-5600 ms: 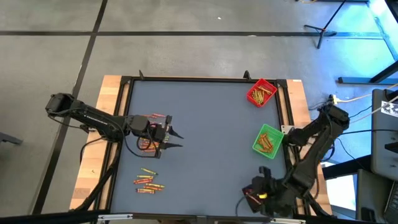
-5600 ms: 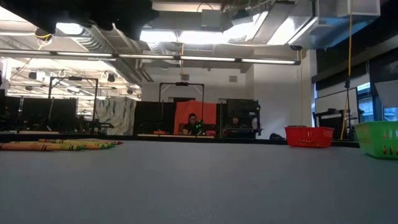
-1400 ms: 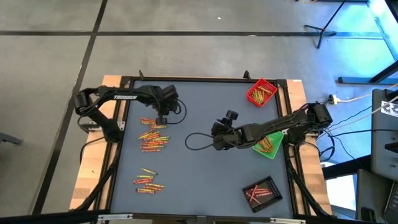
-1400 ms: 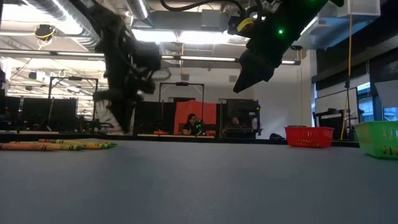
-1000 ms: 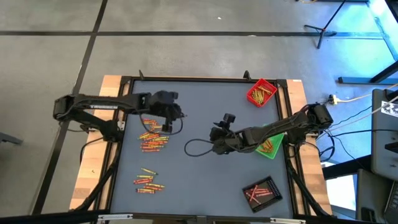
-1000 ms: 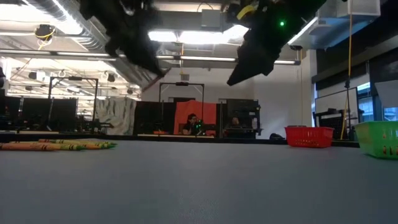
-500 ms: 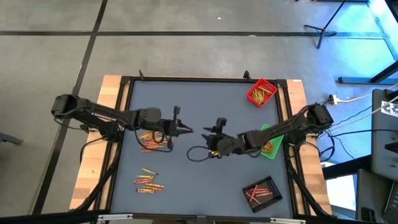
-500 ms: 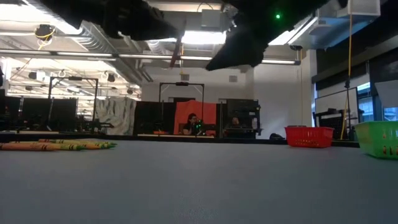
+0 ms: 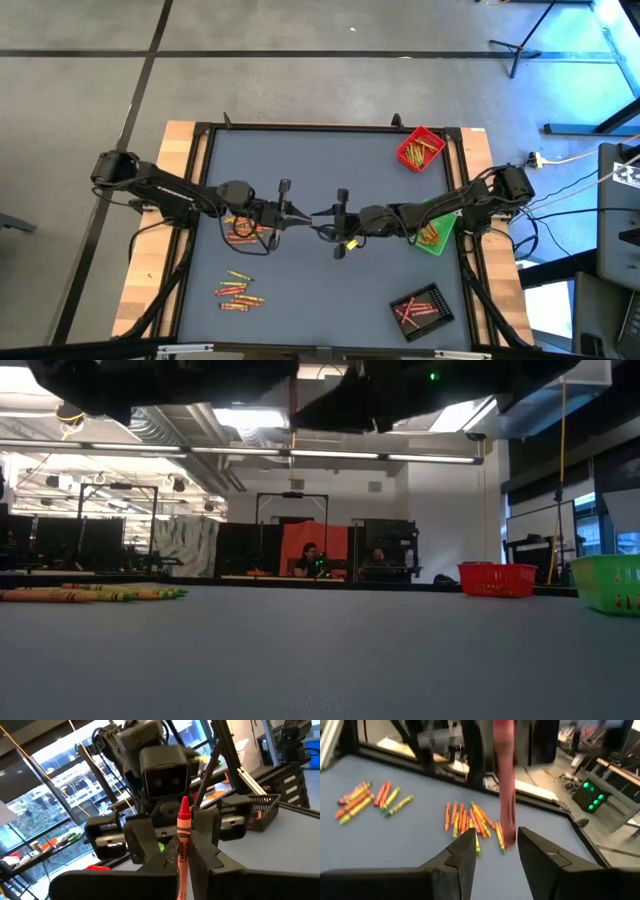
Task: Sort crayons
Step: Put the red crayon into the black bin
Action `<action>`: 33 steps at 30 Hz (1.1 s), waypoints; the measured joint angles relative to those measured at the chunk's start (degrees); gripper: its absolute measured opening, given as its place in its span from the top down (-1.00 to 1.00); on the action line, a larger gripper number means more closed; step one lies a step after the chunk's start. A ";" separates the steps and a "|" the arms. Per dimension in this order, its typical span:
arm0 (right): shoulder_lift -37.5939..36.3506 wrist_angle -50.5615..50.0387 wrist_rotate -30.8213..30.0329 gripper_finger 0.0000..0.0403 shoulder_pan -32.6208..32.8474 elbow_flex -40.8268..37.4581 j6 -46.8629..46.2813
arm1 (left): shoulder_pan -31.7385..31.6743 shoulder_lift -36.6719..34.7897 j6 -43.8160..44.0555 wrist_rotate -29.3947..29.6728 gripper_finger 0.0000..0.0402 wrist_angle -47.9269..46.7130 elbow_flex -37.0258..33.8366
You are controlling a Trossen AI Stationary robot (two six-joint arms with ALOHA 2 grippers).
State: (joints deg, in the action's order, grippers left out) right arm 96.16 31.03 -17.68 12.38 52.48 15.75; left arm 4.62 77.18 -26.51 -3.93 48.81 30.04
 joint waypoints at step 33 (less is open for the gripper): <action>-6.08 -10.63 -5.44 0.92 3.08 0.23 3.63 | 0.53 -2.76 9.67 -1.44 0.37 -11.58 0.02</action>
State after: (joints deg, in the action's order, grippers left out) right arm 90.08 20.40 -23.12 15.46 52.71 19.38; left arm 5.15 74.42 -16.84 -5.37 37.23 30.06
